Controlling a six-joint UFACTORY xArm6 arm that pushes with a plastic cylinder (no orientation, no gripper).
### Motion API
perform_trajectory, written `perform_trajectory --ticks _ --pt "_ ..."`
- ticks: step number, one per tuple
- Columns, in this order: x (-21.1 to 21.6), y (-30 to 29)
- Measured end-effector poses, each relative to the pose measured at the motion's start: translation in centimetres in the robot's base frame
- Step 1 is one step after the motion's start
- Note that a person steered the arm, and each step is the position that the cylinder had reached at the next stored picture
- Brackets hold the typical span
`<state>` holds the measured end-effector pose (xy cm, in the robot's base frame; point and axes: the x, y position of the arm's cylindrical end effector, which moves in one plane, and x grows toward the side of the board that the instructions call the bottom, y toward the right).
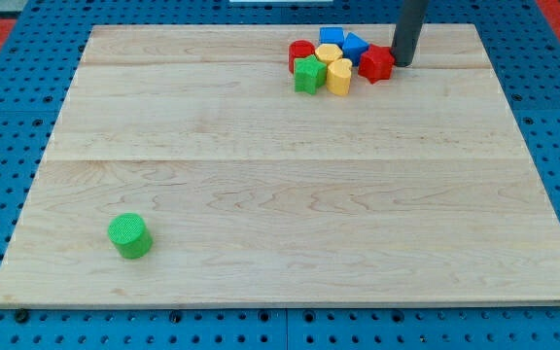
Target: Push the green circle into the red star
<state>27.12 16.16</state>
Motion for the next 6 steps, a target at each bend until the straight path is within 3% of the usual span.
perform_trajectory --ticks 3,4,5,6 --pt "0.1 -2.4" --pt "3.2 6.3" --pt "14.7 6.9" --pt "24.3 -0.3"
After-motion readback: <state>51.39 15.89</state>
